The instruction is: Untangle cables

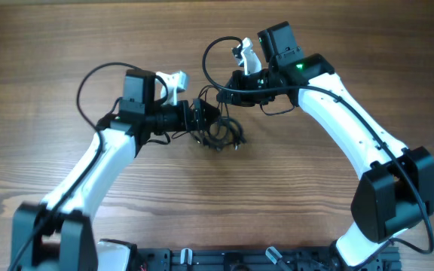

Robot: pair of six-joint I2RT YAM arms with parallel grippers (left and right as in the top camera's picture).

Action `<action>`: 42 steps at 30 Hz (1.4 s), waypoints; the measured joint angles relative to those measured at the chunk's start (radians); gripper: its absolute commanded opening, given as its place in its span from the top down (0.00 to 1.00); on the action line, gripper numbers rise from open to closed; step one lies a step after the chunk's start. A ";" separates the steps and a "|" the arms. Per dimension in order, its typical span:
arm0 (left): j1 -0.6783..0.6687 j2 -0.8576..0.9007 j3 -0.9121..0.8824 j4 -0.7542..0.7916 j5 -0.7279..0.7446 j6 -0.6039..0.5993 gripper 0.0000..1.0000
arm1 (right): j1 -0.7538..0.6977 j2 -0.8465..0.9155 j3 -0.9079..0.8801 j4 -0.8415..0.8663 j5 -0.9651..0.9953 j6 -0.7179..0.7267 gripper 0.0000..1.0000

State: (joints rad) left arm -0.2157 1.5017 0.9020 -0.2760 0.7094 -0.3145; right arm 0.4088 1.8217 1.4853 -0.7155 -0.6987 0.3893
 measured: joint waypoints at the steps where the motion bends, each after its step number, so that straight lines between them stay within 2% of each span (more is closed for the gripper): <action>1: 0.001 -0.030 0.000 0.000 -0.010 0.000 0.04 | 0.000 0.000 0.000 0.002 0.000 0.000 0.96; 4: 0.001 -0.109 0.000 0.000 -0.013 0.003 0.04 | 0.000 0.000 0.000 0.006 0.000 0.000 0.96; 8: -0.013 -0.111 0.000 -0.029 0.005 0.003 0.04 | 0.000 0.000 0.000 0.006 0.000 0.000 0.96; 13: -0.091 -0.065 0.000 -0.038 -0.033 0.024 0.08 | 0.000 0.000 0.000 0.006 0.000 0.007 0.96; 18: -0.170 0.019 0.000 -0.037 -0.148 0.026 0.14 | 0.000 0.000 0.000 0.006 0.000 0.008 0.96; 21: -0.208 0.065 0.000 -0.008 -0.209 0.026 0.27 | 0.000 0.000 0.000 0.007 0.000 0.015 0.96; 27: -0.232 0.082 0.000 0.034 -0.243 0.022 0.73 | -0.006 0.000 0.000 0.005 0.009 0.026 0.96; 31: -0.235 0.082 0.000 0.035 -0.249 0.017 0.89 | -0.006 0.000 0.000 0.005 0.013 0.027 0.96; 34: -0.236 0.082 0.000 0.038 -0.248 0.014 0.96 | -0.006 0.000 0.000 0.005 0.016 0.027 0.94; 35: -0.236 0.082 0.000 0.037 -0.248 0.015 0.96 | -0.006 0.000 0.000 0.005 0.018 0.027 0.88; 37: -0.233 0.082 0.000 0.030 -0.248 0.014 0.96 | -0.005 0.000 0.000 0.003 0.029 0.026 0.67; 38: -0.230 0.082 0.000 0.019 -0.248 0.014 0.96 | -0.008 0.000 0.000 0.000 0.049 0.032 0.51; 42: -0.195 0.078 0.000 -0.022 -0.248 0.014 0.96 | -0.034 -0.002 0.000 -0.040 0.128 0.030 0.35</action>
State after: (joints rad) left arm -0.4107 1.5799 0.9020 -0.2981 0.4610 -0.3004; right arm 0.3752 1.8198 1.4853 -0.7555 -0.5705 0.4191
